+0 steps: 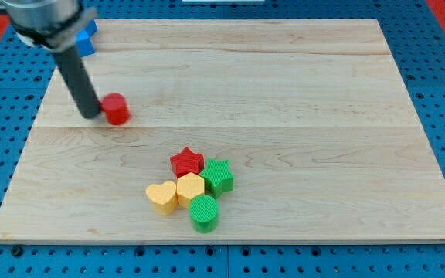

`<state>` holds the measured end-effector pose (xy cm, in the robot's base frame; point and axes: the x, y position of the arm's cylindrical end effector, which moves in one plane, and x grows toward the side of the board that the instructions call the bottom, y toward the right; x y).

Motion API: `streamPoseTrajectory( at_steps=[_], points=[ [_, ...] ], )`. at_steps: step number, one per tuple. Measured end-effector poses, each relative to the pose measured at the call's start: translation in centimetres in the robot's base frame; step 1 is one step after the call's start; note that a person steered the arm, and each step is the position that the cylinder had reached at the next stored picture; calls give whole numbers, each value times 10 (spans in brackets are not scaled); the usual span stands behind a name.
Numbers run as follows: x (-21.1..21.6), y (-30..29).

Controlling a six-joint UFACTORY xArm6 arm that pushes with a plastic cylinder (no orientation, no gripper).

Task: Push the red circle into the green star

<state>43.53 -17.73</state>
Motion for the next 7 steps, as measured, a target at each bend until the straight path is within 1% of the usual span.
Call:
streamPoseTrajectory(
  at_steps=[1,2,3,4,5,6,7],
  points=[
    [-33,-35],
    [-49,-49],
    [-16,38],
    [27,92],
    [-1,95],
    [8,129],
    [47,138]
  ],
)
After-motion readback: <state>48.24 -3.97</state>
